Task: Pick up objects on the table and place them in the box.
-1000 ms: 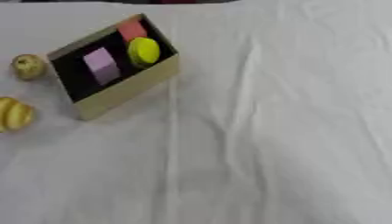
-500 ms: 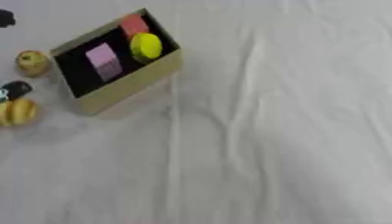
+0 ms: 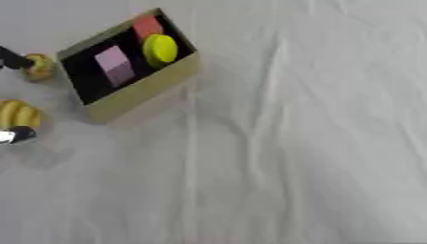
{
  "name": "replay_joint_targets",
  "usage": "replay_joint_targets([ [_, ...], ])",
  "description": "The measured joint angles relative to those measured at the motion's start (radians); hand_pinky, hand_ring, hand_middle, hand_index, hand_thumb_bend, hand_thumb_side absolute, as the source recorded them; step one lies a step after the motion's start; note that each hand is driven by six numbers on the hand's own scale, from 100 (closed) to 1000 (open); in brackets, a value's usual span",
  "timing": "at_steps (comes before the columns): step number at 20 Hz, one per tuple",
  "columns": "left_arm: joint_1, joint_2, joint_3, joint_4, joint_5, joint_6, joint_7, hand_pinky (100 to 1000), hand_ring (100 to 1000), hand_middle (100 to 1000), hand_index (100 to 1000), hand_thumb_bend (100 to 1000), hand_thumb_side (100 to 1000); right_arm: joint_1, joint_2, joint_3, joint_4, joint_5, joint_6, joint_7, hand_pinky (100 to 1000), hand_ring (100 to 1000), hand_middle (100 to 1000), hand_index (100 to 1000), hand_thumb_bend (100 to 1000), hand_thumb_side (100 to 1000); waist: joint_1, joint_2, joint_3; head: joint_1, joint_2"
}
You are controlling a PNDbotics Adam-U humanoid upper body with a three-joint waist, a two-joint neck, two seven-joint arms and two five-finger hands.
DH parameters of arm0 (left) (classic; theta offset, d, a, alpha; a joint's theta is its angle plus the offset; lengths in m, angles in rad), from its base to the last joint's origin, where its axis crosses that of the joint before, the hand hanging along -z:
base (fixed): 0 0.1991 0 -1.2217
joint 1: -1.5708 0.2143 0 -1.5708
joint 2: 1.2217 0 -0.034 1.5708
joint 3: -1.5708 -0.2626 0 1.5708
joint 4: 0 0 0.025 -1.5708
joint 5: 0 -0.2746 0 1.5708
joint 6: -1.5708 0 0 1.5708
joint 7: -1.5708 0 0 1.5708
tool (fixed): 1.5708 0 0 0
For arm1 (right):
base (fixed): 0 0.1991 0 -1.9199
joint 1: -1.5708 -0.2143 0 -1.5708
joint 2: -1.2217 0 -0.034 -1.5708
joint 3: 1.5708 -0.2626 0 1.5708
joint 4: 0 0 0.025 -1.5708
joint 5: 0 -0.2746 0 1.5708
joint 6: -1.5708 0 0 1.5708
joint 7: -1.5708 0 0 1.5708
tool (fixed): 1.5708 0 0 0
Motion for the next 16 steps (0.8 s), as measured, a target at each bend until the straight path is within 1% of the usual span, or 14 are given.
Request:
replay_joint_targets([
  [2, 0.004, 0.000, 0.000, 0.000, -0.003, 0.015, -0.022, 829, 834, 795, 905, 592, 342, 0.004, 0.000, -0.003, 0.000, 0.001, -0.001, -0.002, 858, 804, 733, 819, 100, 528, 0.000, 0.000, 0.000, 0.000, -0.001],
  [5, 0.005, 0.000, -0.003, 0.000, -0.008, 0.040, -0.048, 828, 835, 799, 904, 584, 284, 0.006, 0.000, -0.003, 0.000, 0.001, 0.001, -0.004, 858, 803, 732, 818, 100, 534, 0.000, 0.000, -0.003, -0.001, -0.001],
  [11, -0.002, -0.001, -0.009, 0.022, -0.027, 0.076, -0.078, 835, 839, 808, 906, 570, 100, 0.013, 0.000, -0.003, 0.000, 0.001, 0.006, -0.002, 858, 800, 729, 815, 100, 537, 0.002, 0.003, -0.010, -0.001, -0.002],
  [16, -0.008, -0.002, -0.012, 0.069, -0.079, 0.097, -0.098, 840, 842, 811, 902, 566, 100, 0.015, 0.000, -0.003, 0.000, 0.001, 0.007, -0.002, 857, 799, 728, 814, 100, 537, 0.005, 0.005, -0.013, 0.000, -0.002],
])
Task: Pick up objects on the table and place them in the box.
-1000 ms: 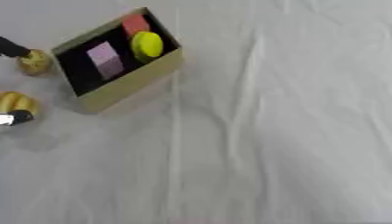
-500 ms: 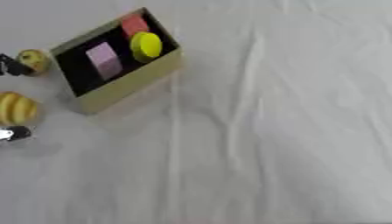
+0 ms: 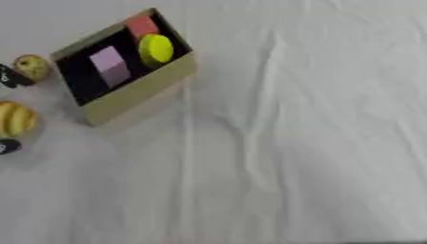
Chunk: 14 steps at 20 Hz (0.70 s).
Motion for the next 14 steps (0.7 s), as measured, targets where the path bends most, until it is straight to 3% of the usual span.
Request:
replay_joint_targets([
  [14, -0.035, -0.020, 0.000, 0.125, -0.075, 0.017, -0.034, 848, 847, 810, 899, 569, 100, 0.010, 0.005, 0.000, 0.000, 0.003, 0.003, 0.000, 857, 797, 726, 811, 100, 543, 0.000, 0.003, -0.009, 0.018, -0.008],
])
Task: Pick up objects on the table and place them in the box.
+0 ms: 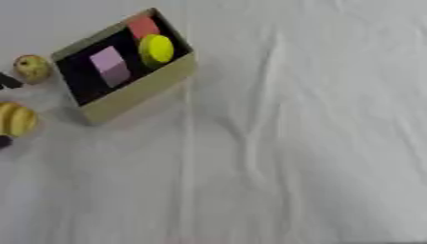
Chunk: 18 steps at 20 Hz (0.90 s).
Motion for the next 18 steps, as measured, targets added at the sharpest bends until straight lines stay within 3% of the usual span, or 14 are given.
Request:
replay_joint_targets([
  [10, -0.031, -0.026, -0.013, 0.074, -0.054, -0.014, -0.027, 837, 828, 798, 885, 553, 100, 0.007, 0.007, -0.001, 0.000, -0.001, 0.000, 0.000, 857, 796, 724, 810, 100, 549, 0.000, 0.004, -0.009, 0.016, -0.008],
  [18, -0.050, -0.035, -0.026, 0.116, -0.125, -0.030, -0.043, 808, 804, 776, 862, 445, 100, 0.007, 0.012, -0.006, 0.000, -0.004, 0.000, -0.001, 861, 799, 727, 813, 100, 549, 0.000, 0.006, -0.013, 0.020, -0.009],
])
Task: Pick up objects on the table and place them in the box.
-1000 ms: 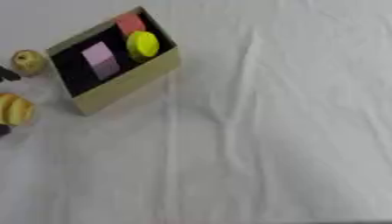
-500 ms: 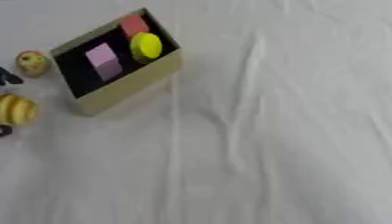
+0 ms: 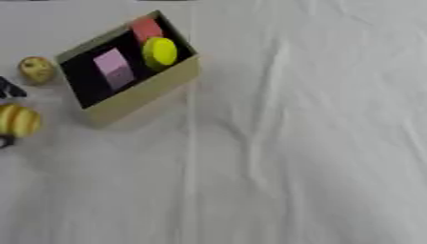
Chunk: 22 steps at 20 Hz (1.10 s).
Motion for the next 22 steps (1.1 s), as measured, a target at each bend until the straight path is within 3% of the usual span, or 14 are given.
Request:
replay_joint_targets([
  [5, -0.003, -0.008, -0.005, 0.006, -0.025, -0.004, -0.006, 750, 750, 718, 810, 354, 100, -0.003, 0.002, 0.000, 0.000, -0.007, -0.006, 0.005, 864, 798, 729, 815, 100, 551, 0.000, 0.000, 0.000, 0.001, 0.000],
  [13, -0.005, -0.016, -0.008, 0.001, -0.054, -0.009, -0.013, 667, 648, 615, 723, 293, 100, -0.014, 0.009, 0.000, 0.000, -0.009, 0.006, 0.014, 865, 797, 729, 815, 100, 554, 0.000, 0.000, -0.001, 0.002, 0.000],
  [22, -0.034, -0.019, 0.007, -0.080, -0.082, -0.008, -0.014, 646, 619, 589, 701, 235, 100, -0.008, 0.010, -0.001, 0.000, -0.010, 0.009, 0.010, 866, 796, 722, 816, 100, 556, 0.000, 0.001, 0.000, -0.004, 0.000],
])
